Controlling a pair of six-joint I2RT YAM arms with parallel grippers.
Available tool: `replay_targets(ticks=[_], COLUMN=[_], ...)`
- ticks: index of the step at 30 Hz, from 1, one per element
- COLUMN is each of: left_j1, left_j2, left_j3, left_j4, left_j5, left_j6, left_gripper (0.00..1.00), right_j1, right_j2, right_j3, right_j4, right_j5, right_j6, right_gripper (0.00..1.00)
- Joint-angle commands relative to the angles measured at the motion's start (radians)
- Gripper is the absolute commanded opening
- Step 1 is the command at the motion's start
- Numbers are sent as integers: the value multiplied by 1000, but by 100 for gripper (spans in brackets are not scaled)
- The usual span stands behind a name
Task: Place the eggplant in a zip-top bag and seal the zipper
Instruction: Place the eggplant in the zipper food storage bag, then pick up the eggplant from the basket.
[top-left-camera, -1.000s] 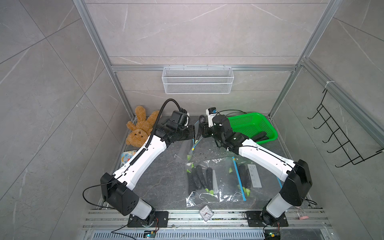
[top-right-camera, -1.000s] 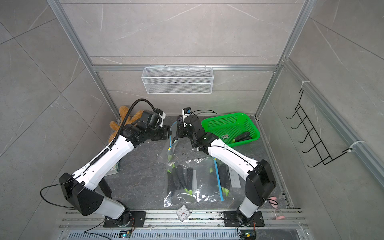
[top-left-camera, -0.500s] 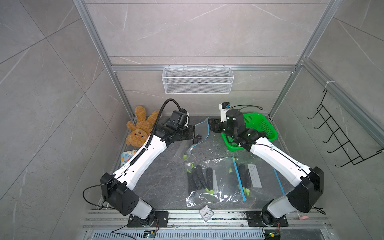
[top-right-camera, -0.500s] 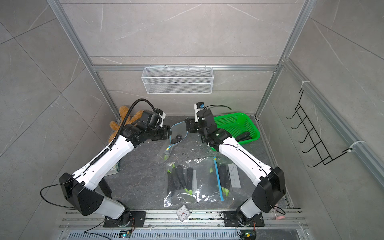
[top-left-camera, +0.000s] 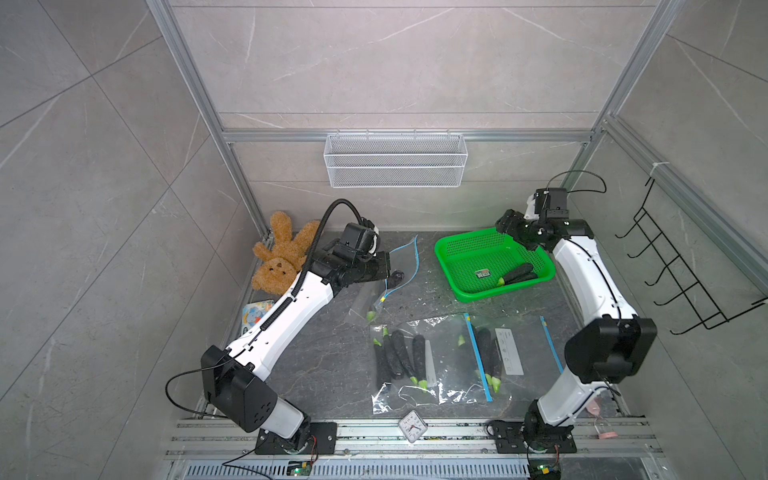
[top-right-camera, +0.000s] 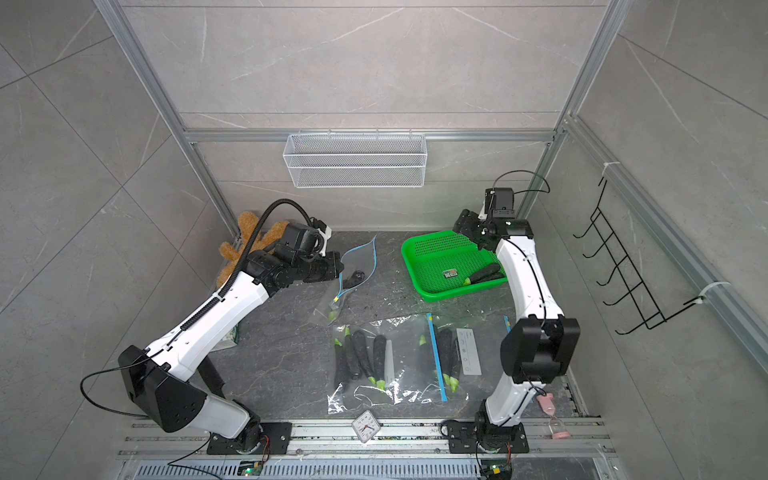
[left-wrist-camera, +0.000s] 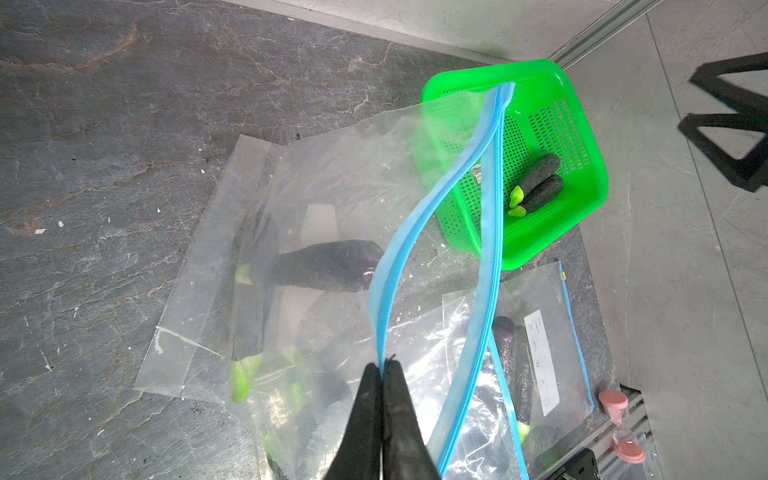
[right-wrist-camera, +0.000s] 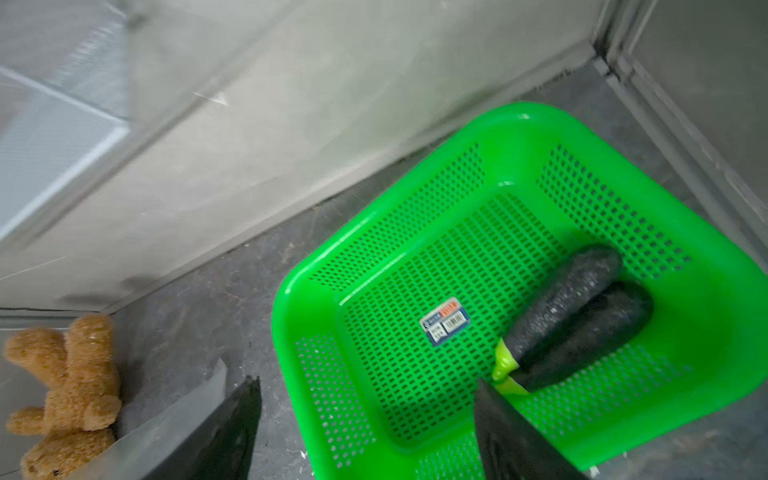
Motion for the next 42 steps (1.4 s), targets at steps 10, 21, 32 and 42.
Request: replay_targets(ticks=[10, 21, 32, 42], left_j1=[3, 3, 5, 9], left_j2=[-40, -31, -20, -14], left_j3=[-9, -43, -44, -43], left_j4=[83, 157, 178, 169], left_j5=[24, 68, 86, 75], left_j6=[-3, 0, 12, 19], left_gripper=[0, 0, 0, 0], right_j1=[-67, -80, -84, -84], right_j2=[393, 802, 984, 1051], right_j3=[453, 1064, 1255, 1314], right_j4=[-449, -825, -917, -915], right_j5=[80, 197, 203, 183], right_j6=[-19, -36, -31, -17], right_gripper=[80, 79, 76, 73])
